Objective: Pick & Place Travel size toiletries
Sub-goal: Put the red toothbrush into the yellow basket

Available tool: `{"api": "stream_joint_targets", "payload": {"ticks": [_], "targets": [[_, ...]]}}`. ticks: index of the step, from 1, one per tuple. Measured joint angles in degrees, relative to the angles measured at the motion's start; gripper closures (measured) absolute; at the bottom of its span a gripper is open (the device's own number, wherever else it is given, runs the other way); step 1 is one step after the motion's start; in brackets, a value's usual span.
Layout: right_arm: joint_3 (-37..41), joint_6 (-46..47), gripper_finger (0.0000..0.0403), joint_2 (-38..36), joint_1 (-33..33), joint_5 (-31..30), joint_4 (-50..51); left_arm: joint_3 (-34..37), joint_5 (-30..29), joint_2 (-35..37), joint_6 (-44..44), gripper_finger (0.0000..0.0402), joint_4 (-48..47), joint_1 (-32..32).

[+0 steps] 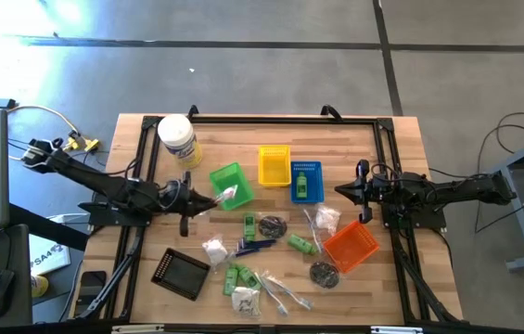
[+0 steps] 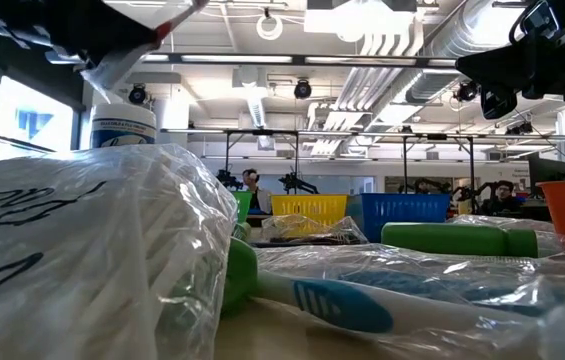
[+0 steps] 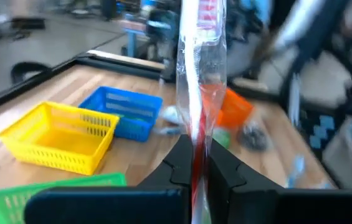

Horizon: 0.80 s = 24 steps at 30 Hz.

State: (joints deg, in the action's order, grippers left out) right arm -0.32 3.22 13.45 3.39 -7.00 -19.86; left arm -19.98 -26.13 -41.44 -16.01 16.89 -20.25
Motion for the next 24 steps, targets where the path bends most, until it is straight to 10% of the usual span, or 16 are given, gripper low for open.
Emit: {"api": "stream_joint_targets", "payload": {"ticks": [11, 24], "targets": [[0.0, 0.2, 0.04, 0.0, 0.0, -0.22, 0.0, -16.23, -14.03, -15.35, -5.38, 0.0394, -0.66, 5.99], [0.0, 0.15, 0.04, 0.02, 0.0, -0.4, 0.0, -40.08, 7.33, -41.44, -19.33, 0.0394, -25.04, 24.0]]}}
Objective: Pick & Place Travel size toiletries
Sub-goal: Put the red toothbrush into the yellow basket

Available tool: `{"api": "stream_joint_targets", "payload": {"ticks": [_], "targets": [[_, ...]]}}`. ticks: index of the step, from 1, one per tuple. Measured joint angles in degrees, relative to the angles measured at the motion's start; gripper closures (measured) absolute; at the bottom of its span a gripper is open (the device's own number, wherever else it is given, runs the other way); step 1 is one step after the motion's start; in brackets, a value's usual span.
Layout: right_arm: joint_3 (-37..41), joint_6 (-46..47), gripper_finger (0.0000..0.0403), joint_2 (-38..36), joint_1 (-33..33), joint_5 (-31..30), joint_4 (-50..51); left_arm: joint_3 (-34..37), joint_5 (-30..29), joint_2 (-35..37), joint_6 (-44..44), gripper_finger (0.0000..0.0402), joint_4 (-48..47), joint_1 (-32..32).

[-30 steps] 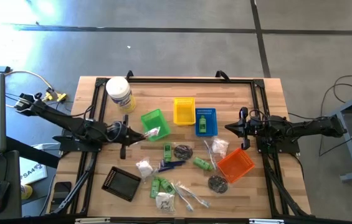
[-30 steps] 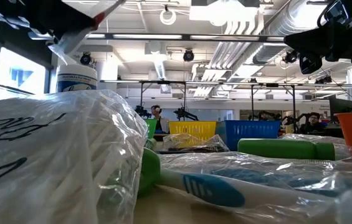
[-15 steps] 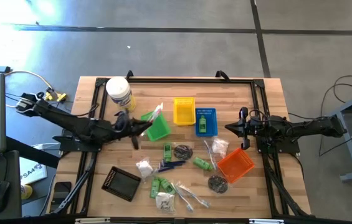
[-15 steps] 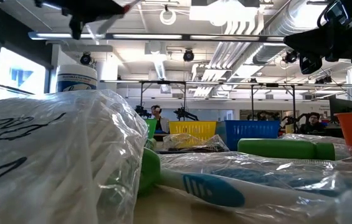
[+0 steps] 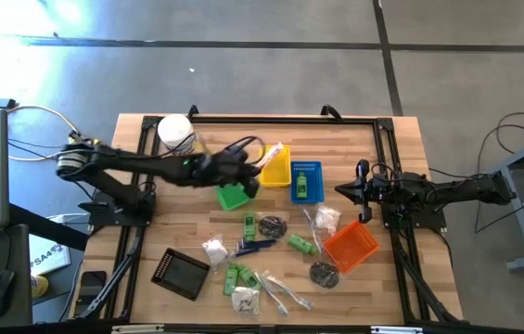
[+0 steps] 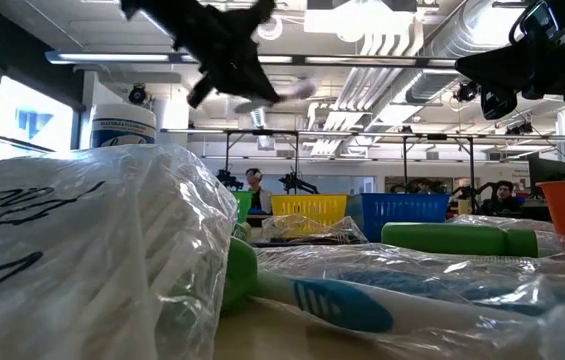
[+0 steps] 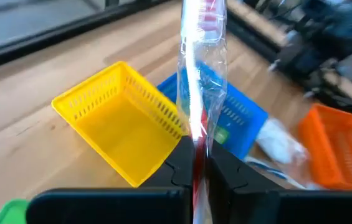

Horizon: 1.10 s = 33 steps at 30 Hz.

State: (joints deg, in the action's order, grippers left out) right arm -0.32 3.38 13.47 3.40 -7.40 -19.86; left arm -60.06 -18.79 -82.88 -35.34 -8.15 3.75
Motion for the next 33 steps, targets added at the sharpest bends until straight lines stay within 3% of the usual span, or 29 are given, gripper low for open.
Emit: {"api": "stream_joint_targets", "payload": {"ticks": [7, 12, 17, 25, 33], "targets": [[0.0, -0.02, 0.04, -0.02, -0.01, 0.02, -0.03, -9.9, 6.16, -9.43, -0.41, 0.0394, -13.79, 4.25], [0.0, 0.0, 0.04, -0.02, 0.0, 0.04, -0.08, -15.35, 12.34, -15.46, 0.59, 0.0394, -18.23, 6.23], [0.01, 0.0, 0.04, -0.02, 0.0, 0.05, -0.07, -22.0, 13.41, -20.64, 0.97, 0.0393, -27.36, 7.51], [0.02, -0.07, 0.04, 0.0, 0.0, 0.09, -0.02, -25.92, 14.03, -24.01, 2.09, 0.0393, -31.57, 9.45], [0.01, -0.2, 0.04, -0.02, 0.0, 0.09, -0.07, -26.63, 18.34, -25.8, 2.12, 0.0393, -32.79, 12.36]]}}
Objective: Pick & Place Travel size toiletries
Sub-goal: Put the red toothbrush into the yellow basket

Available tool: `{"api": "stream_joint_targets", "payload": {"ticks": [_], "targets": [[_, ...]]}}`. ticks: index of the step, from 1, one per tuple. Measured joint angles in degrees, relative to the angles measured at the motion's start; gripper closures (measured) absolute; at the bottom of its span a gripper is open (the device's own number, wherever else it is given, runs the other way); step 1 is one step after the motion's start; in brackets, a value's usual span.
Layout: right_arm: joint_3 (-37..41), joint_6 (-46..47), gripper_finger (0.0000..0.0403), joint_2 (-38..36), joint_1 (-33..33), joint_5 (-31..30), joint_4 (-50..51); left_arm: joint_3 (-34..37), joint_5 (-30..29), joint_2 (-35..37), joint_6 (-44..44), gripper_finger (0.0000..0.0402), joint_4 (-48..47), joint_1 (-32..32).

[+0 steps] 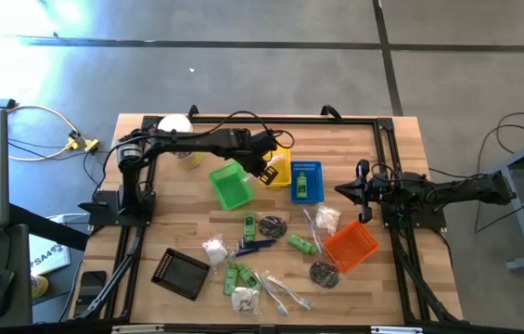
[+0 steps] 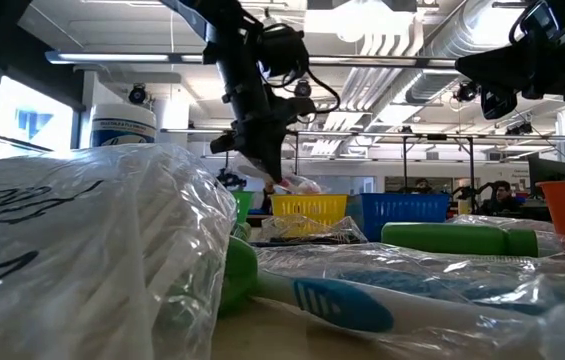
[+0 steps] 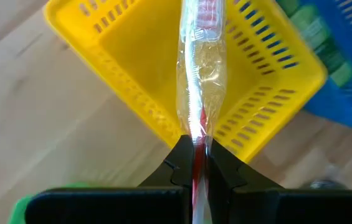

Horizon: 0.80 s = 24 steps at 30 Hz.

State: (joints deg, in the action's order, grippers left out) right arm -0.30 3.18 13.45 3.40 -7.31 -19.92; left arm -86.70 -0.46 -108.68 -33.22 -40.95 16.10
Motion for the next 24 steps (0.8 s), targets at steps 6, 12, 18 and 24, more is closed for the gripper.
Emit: {"api": "stream_joint_targets", "payload": {"ticks": [6, 12, 18, 24], "targets": [[-0.01, -0.37, 0.04, -0.02, -0.02, -0.06, -0.05, 0.0, 4.08, 0.0, -0.04, 0.0393, -0.24, 1.4], [-0.01, -0.39, 0.04, -0.02, 0.0, -0.04, -0.08, 0.04, 7.81, -0.87, -1.71, 0.0393, -1.48, 2.75], [-0.01, -0.39, 0.04, 0.0, -0.02, -0.04, -0.47, -2.83, 7.17, -1.51, -1.78, 0.0393, -1.01, 2.64], [-0.01, -0.27, 0.04, 0.0, -0.01, -0.04, -0.46, -8.58, 7.53, -5.09, -0.62, 0.0393, -5.14, 2.64]]}}
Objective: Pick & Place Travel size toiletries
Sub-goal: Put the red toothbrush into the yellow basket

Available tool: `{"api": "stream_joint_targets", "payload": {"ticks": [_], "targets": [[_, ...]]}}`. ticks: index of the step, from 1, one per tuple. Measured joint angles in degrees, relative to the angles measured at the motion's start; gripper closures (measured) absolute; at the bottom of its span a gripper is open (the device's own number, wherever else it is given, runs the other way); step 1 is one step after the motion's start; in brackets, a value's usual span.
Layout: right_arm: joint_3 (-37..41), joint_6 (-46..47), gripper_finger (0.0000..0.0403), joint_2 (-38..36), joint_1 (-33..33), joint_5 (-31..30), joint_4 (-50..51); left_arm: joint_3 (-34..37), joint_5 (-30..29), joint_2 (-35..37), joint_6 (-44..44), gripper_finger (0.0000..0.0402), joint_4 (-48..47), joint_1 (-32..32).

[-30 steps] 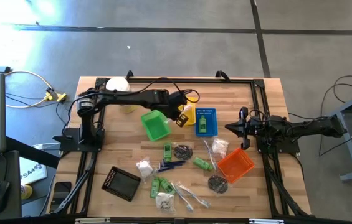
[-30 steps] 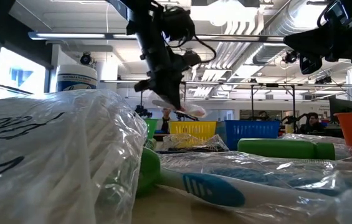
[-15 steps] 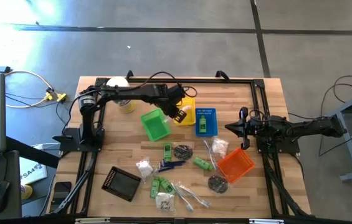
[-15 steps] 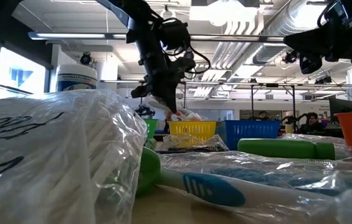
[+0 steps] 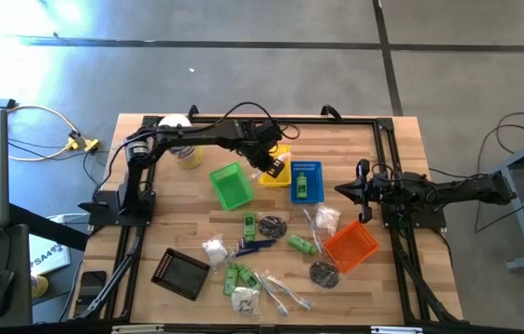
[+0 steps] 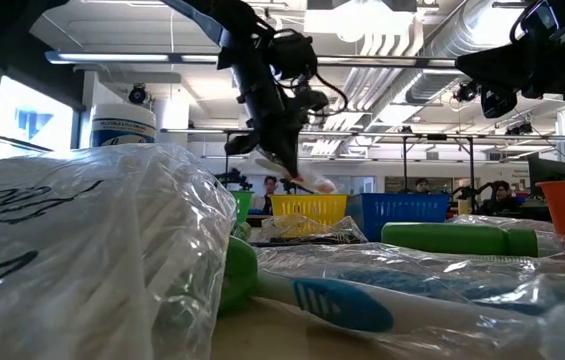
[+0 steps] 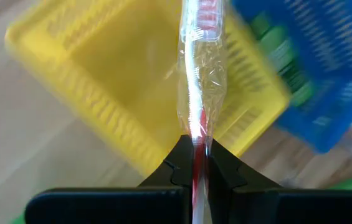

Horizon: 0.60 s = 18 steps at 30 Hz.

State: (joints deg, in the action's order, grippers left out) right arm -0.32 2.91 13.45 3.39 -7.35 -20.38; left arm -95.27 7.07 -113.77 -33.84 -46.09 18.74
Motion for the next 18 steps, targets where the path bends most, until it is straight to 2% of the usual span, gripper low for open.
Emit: {"api": "stream_joint_targets", "payload": {"ticks": [5, 13, 18], "targets": [[0.0, 0.03, 0.04, 0.0, -0.01, 0.0, 0.03, -3.4, -1.02, -4.34, 0.37, 0.0393, -4.9, 0.0], [0.0, 0.05, 0.04, 0.0, 0.01, 0.02, 0.08, -3.73, -1.64, -5.58, -0.3, 0.0393, -2.95, 0.04], [0.0, 0.05, 0.04, 0.0, 0.0, 0.02, 0.02, -3.73, -1.66, -5.56, 0.88, 0.036, -2.2, 0.0]]}}
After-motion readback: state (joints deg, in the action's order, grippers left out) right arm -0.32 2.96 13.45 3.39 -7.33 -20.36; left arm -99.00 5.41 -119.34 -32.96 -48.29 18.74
